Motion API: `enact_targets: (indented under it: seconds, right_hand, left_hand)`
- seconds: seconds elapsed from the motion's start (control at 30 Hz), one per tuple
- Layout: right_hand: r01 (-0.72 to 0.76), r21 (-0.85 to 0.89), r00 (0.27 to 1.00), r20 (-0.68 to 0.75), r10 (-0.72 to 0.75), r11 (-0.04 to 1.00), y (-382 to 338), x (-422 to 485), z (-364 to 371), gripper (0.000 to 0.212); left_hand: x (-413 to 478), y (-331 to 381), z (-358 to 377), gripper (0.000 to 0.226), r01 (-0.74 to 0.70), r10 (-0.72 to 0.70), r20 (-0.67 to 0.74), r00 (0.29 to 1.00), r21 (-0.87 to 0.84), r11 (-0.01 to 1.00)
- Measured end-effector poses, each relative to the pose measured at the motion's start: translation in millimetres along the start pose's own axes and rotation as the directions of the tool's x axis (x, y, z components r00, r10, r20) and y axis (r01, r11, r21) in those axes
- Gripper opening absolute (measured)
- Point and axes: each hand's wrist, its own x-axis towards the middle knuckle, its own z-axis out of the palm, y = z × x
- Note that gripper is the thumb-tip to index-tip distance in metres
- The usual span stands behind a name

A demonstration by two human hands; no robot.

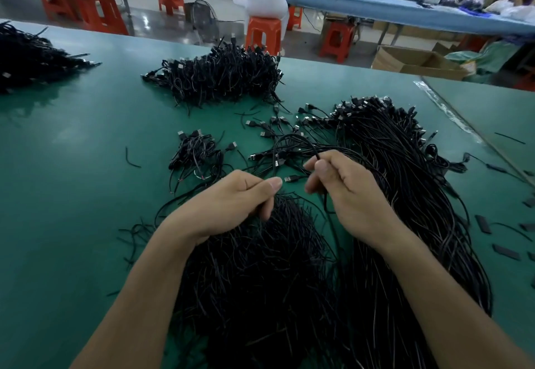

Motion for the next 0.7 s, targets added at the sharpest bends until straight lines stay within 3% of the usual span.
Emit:
enact_targets:
  seconds: [0.1, 0.17, 0.27, 0.37, 0.43, 0.5, 0.57, 0.63, 0.7]
  right_hand:
    - [-0.059, 0.154, 0.997, -0.036, 0.065, 0.986, 2, 3, 2, 0.027]
    - [-0.069, -0.009, 0.998, 0.0, 0.069, 0.998, 4, 4, 4, 0.027]
    - [-0.012, -0.155, 0.98, 0.196, 0.043, 0.988, 3, -3, 13, 0.021]
    - [-0.002, -0.14, 0.934, 0.354, 0.052, 0.99, -5, -14, 22, 0.016]
    - [0.056, -0.11, 0.919, 0.395, -0.008, 0.992, -10, -18, 22, 0.019]
    - [0.103, -0.098, 0.912, 0.407, -0.054, 0.99, -15, -19, 20, 0.021]
    - [0.122, -0.094, 0.918, 0.389, -0.076, 0.988, -18, -19, 16, 0.019]
    - [0.138, -0.113, 0.933, 0.348, -0.091, 0.984, -20, -16, 12, 0.017]
    - [0.167, -0.125, 0.953, 0.277, -0.127, 0.978, -20, -13, 8, 0.016]
  left_hand:
    - [-6, -1, 1, 0.049, -0.054, 0.098, 0.149, 0.984, -0.276, 0.96]
    - [-10, 0, 2, 0.042, -0.091, 0.229, 0.2, 0.953, -0.53, 0.843]
    - [-4, 6, 6, 0.036, -0.129, 0.298, 0.06, 0.953, -0.807, 0.576]
    - [9, 8, 9, 0.038, -0.244, 0.157, -0.199, 0.967, -0.896, 0.37]
    - [15, 2, 14, 0.04, -0.322, 0.044, -0.342, 0.939, -0.826, 0.462]
    - [19, -5, 21, 0.038, -0.356, 0.015, -0.482, 0.876, -0.625, 0.695]
    - [20, -8, 27, 0.035, -0.339, 0.068, -0.567, 0.821, -0.388, 0.857]
    - [20, -9, 28, 0.034, -0.288, 0.123, -0.55, 0.826, -0.225, 0.931]
    - [17, -6, 29, 0.035, -0.223, 0.179, -0.44, 0.88, -0.051, 0.973]
